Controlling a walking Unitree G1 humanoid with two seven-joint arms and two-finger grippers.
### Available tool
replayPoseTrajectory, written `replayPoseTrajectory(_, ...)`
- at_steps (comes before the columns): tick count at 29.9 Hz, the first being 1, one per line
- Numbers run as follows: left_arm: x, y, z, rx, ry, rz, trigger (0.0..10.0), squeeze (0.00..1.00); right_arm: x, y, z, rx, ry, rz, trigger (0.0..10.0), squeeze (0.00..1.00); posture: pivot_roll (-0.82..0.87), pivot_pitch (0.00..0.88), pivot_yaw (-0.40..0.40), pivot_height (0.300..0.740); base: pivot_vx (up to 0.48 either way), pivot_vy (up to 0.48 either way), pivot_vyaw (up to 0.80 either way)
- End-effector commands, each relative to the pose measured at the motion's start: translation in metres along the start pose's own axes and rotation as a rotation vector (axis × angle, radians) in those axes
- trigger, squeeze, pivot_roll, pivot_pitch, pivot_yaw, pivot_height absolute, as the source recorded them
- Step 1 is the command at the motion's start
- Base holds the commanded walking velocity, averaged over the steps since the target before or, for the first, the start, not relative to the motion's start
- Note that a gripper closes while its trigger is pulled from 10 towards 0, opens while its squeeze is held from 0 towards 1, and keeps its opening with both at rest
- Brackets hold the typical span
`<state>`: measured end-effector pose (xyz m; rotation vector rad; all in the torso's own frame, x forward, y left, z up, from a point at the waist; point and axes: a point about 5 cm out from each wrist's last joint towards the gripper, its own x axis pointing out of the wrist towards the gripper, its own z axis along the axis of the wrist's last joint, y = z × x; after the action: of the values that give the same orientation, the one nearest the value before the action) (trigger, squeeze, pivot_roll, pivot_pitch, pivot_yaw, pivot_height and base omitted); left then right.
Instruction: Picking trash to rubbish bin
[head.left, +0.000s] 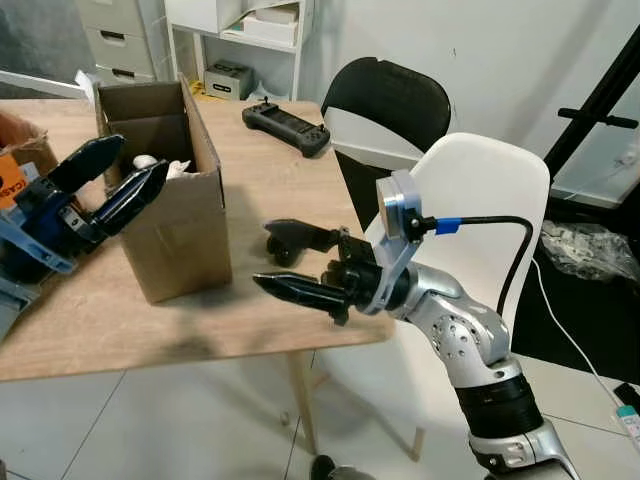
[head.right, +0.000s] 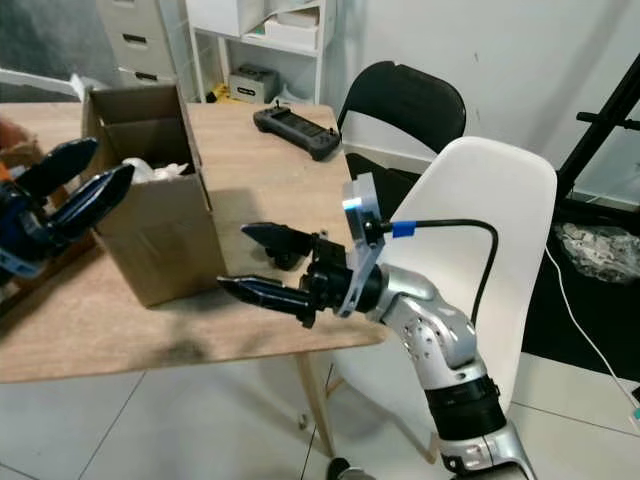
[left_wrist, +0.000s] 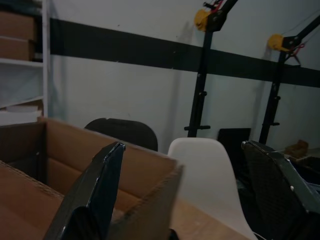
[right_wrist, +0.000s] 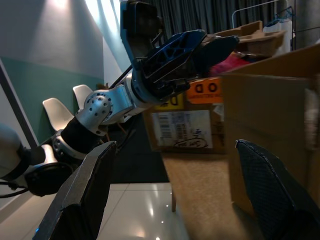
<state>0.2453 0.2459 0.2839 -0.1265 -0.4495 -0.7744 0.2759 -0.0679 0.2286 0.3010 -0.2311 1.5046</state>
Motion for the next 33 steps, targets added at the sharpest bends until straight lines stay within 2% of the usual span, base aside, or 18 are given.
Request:
replayPoseTrajectory(1,0.000,-0.002,-0.004,-0.024,-0.018,-0.014,10.0,0.00,0.000,0.005,-0.002,0.004,0.015,0.032,10.0,0.00,0.09,0.097,-0.057,0.740,-0.334,0.000,0.00)
replayPoseTrajectory(9,-0.003,-0.008,-0.001,-0.044,-0.041,-0.061,10.0,0.00,0.001,0.008,-0.008,0.023,0.043,0.052,10.0,0.00,0.10,0.092,-0.056,0.740,-0.331,0.000,0.00)
replayPoseTrajectory(14,-0.006,-0.012,-0.006,-0.063,-0.025,-0.083,10.0,0.00,-0.002,0.007,-0.018,0.032,0.099,0.035,10.0,0.00,0.10,0.101,-0.054,0.740,-0.332,0.000,0.00)
replayPoseTrajectory(17,-0.008,-0.015,-0.011,-0.079,-0.003,-0.098,10.0,0.00,-0.004,0.005,-0.028,0.039,0.152,0.015,10.0,0.00,0.10,0.101,-0.054,0.740,-0.325,0.000,0.00)
replayPoseTrajectory(18,-0.011,-0.018,-0.018,-0.100,0.026,-0.112,10.0,0.00,-0.009,0.004,-0.041,0.057,0.210,-0.009,10.0,0.00,0.10,0.107,-0.053,0.740,-0.319,0.000,0.00)
replayPoseTrajectory(19,-0.011,-0.018,-0.018,-0.100,0.026,-0.112,10.0,0.00,-0.009,0.004,-0.041,0.057,0.210,-0.009,10.0,0.00,0.10,0.107,-0.053,0.740,-0.319,0.000,0.00)
replayPoseTrajectory(22,-0.015,-0.019,-0.027,-0.130,0.058,-0.113,10.0,0.00,-0.018,0.001,-0.064,0.088,0.308,-0.053,10.0,0.00,0.10,0.111,-0.052,0.740,-0.322,0.000,0.00)
replayPoseTrajectory(23,-0.015,-0.019,-0.027,-0.130,0.058,-0.113,10.0,0.00,-0.018,0.001,-0.064,0.088,0.308,-0.053,10.0,0.00,0.10,0.111,-0.052,0.740,-0.322,0.000,0.00)
replayPoseTrajectory(25,-0.022,-0.024,-0.043,-0.176,0.127,-0.132,10.0,0.00,-0.033,-0.005,-0.093,0.126,0.431,-0.148,10.0,0.00,0.10,0.113,-0.049,0.740,-0.322,0.000,0.00)
replayPoseTrajectory(26,-0.022,-0.024,-0.043,-0.176,0.127,-0.132,10.0,0.00,-0.033,-0.005,-0.093,0.126,0.431,-0.148,10.0,0.00,0.10,0.113,-0.049,0.740,-0.322,0.000,0.00)
replayPoseTrajectory(27,-0.028,-0.028,-0.057,-0.210,0.185,-0.145,10.0,0.00,-0.045,-0.009,-0.113,0.154,0.508,-0.218,10.0,0.00,0.10,0.113,-0.050,0.740,-0.322,0.000,0.00)
replayPoseTrajectory(30,-0.030,-0.028,-0.064,-0.220,0.216,-0.140,10.0,0.00,-0.051,-0.011,-0.122,0.164,0.541,-0.262,10.0,0.00,0.10,0.113,-0.050,0.740,-0.322,0.000,0.00)
replayPoseTrajectory(32,-0.040,-0.028,-0.097,-0.261,0.359,-0.091,10.0,0.00,-0.078,-0.020,-0.157,0.229,0.661,-0.476,10.0,0.00,0.10,0.112,-0.051,0.740,-0.321,0.000,0.00)
replayPoseTrajectory(33,-0.049,-0.028,-0.119,-0.287,0.452,-0.055,10.0,0.00,-0.095,-0.019,-0.176,0.242,0.760,-0.591,10.0,0.00,0.11,0.114,-0.053,0.740,-0.281,0.000,0.00)
